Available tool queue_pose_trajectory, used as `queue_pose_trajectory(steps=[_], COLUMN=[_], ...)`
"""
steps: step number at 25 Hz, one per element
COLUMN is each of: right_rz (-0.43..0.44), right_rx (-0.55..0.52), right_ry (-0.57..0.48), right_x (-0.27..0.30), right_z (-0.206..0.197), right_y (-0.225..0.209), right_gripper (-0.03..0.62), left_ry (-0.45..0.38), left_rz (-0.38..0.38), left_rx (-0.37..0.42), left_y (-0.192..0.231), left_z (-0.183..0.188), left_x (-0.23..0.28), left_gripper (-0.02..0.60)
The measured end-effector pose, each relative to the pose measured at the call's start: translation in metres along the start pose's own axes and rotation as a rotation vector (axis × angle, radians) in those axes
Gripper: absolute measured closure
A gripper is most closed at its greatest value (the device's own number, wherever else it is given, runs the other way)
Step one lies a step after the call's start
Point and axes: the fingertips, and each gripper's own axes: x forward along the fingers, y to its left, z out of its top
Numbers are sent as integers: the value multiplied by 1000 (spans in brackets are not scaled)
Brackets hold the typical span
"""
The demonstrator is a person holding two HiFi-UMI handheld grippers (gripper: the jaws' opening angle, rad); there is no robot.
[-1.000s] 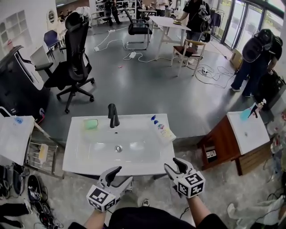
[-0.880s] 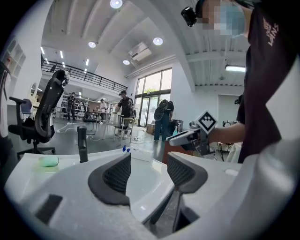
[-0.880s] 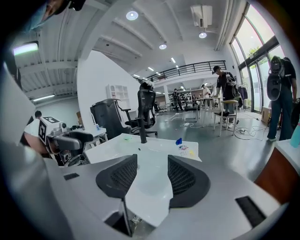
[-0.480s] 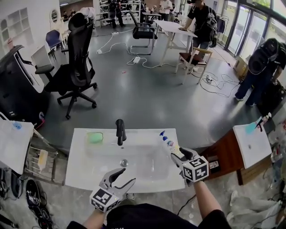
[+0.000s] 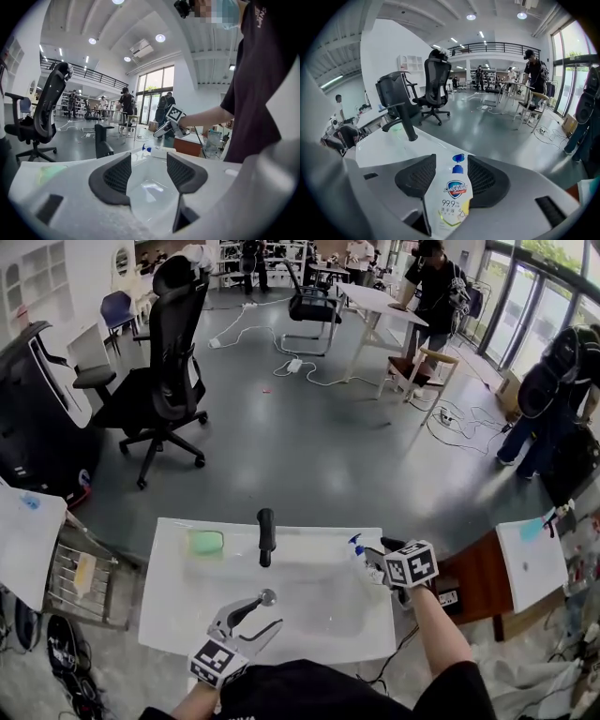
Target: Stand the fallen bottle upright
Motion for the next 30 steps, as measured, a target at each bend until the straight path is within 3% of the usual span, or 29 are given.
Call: queue_pose_trajectory(steps=[8, 15, 24, 30], right_rz=[82, 205, 178, 121], right_rx=[36, 218, 247, 139], right_ry=[225, 416, 546, 605], right_x=[59, 93, 120, 126], right_z=[-12, -26, -38, -48], right_y=[-12, -6, -10, -20], right_gripper=[381, 385, 395, 441], left_ry=[9, 14, 33, 33], left_rz=[10, 8, 21, 35], left_rx=[-63, -94, -123, -142], left_y=[26, 39, 47, 52], left_z=[-8, -10, -18, -22], left_x=[6, 11, 9, 12], left_gripper=[345, 345, 345, 345])
